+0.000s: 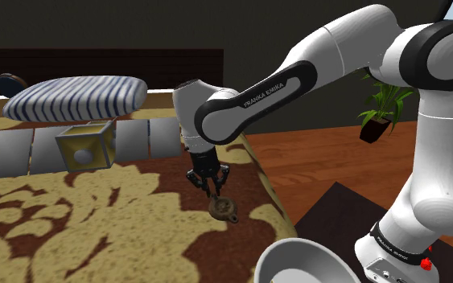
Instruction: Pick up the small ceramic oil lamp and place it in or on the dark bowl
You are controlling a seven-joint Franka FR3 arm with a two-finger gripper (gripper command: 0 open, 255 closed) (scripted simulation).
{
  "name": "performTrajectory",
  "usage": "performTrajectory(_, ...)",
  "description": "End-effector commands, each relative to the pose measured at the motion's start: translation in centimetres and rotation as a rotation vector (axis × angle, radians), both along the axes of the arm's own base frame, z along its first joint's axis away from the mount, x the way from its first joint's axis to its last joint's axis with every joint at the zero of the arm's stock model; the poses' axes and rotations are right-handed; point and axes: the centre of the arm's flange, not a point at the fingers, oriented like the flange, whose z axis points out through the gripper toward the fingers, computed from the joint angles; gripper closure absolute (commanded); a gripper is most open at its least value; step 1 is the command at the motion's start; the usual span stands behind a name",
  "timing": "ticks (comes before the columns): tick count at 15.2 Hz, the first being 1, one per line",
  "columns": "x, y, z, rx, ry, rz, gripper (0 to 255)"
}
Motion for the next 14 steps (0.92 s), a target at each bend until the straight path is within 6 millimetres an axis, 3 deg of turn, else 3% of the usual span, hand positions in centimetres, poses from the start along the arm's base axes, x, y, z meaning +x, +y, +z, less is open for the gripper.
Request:
performTrajectory(1, 0.0, 0.0, 0.0, 0.0, 0.001, 0.0, 255)
performTrajectory(14, 0.0, 0.0, 6.8, 0.0, 0.001, 0.0, 255)
